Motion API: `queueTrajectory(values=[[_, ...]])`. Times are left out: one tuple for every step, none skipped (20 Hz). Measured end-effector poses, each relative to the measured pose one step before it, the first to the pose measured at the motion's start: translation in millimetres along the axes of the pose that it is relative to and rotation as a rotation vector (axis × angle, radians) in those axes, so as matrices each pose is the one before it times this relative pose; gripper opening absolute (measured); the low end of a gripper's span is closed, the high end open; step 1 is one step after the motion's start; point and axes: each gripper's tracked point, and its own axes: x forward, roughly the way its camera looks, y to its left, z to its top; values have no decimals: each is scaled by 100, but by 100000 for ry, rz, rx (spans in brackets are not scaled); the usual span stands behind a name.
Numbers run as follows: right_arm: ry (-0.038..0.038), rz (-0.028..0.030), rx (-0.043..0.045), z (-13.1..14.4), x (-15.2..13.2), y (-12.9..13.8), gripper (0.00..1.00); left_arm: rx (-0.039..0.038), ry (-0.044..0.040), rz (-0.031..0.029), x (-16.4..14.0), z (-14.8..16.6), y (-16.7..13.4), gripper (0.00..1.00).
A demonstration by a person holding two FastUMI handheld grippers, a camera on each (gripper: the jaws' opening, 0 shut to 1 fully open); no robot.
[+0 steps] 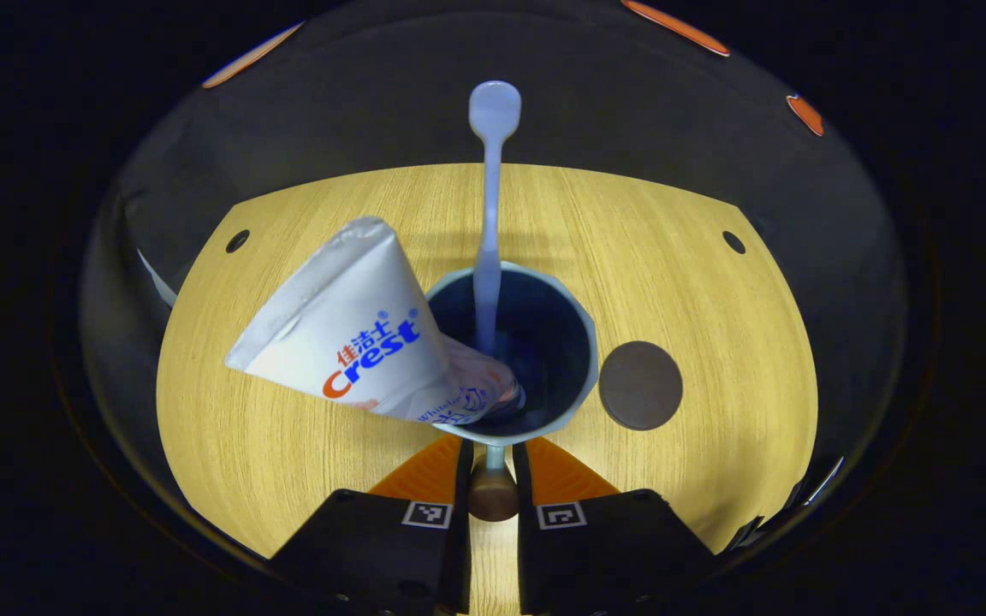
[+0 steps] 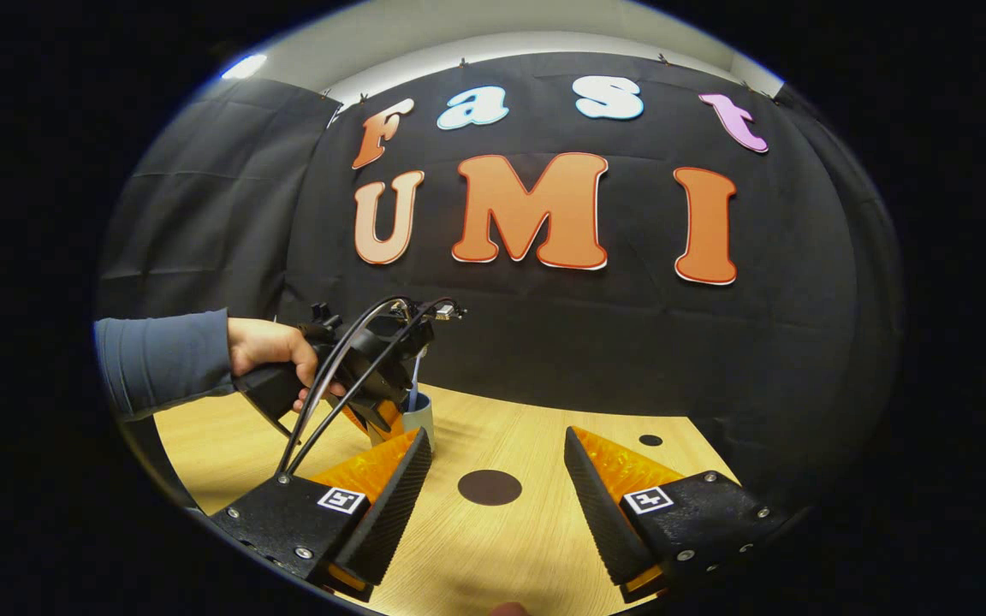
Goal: Put the toothbrush and toothpaste on the desktop into the cup, then pick up the cup and place it on the coaster on the desktop.
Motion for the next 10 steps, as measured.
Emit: queueTrajectory(values=[[-327, -630, -176, -14, -138, -194, 94, 847, -56, -1265, 717, 3984, 3349, 22], [-109, -763, -251, -56, -221, -296, 94, 1072, -75, -1131, 469, 1812, -3665, 22], [-94, -427, -271, -98, -201, -219, 94, 988, -177, -988, 624, 1510, -206, 22], [-144, -723, -128, 6, -184, -324, 94, 885, -313, -671, -2309, 2479, -1772, 22], [15, -491, 84, -17, -243, -228, 94, 1046, -2, -339, 15, 370, -512, 22], [-145, -642, 90, -28, -218, -333, 94, 754, 29, -471, -490, 1800, -443, 22], [-413, -755, -105, 99, -199, -354, 94, 828, 475, -525, -344, 1001, -600, 22], [-515, -858, -129, 59, -343, -394, 94, 540, 530, -451, -857, 1679, -511, 22], [-485, -805, 132, 1, -266, -419, 94, 1080, 201, -256, -563, 1427, -399, 22], [-171, -479, 451, -85, -299, -352, 94, 786, 153, -68, -759, 1543, -808, 22]])
